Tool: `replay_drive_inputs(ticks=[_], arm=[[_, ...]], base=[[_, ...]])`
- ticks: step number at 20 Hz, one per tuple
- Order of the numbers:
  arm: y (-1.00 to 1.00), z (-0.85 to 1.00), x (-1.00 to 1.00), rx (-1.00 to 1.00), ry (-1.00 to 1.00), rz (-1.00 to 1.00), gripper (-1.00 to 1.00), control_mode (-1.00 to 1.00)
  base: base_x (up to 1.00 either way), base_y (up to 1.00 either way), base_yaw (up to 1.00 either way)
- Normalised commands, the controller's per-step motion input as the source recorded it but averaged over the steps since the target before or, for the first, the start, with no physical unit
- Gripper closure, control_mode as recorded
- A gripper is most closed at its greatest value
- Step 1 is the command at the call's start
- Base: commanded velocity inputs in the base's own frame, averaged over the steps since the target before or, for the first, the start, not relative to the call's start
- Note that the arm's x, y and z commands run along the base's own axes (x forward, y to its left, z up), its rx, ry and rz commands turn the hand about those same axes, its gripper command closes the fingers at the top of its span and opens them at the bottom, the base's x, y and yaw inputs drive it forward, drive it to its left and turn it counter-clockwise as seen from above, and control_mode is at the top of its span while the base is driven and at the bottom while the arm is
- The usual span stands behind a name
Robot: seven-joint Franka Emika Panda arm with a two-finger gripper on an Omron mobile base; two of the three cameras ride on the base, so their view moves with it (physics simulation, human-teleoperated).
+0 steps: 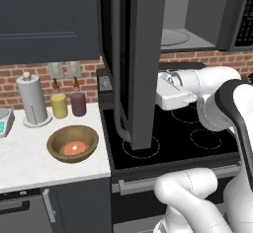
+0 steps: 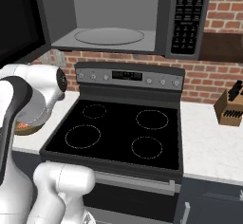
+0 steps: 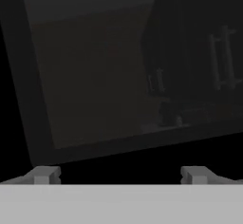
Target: Open the microwave, place the bowl with waffle inside the microwave, then close the microwave door and turn it on.
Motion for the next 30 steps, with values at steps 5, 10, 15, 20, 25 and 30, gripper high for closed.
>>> replay_drive_inputs(ticks=[5, 10, 15, 20, 25, 30], arm=[[0.21, 0.15, -0.12, -0.03, -0.04, 0.0, -1.0, -1.0], [-0.5, 0.09, -0.56, 0.0, -0.05, 0.0, -1.0, -1.0], [-0.5, -0.22, -0.32, 0.0, 0.0, 0.0, -1.0, -1.0], [-0.18, -0.37, 0.0, 0.02, 0.12, 0.0, -1.0, -1.0], [0.0, -0.32, 0.02, 0.13, 0.47, -0.12, -1.0, -1.0], [0.15, -0.68, 0.23, 0.1, 0.54, -0.23, -1.0, -1.0]], base=[[0.0, 0.0, 0.0], [0.0, 0.0, 0.0], [0.0, 0.0, 0.0], [0.0, 0.0, 0.0], [0.0, 0.0, 0.0], [0.0, 0.0, 0.0]])
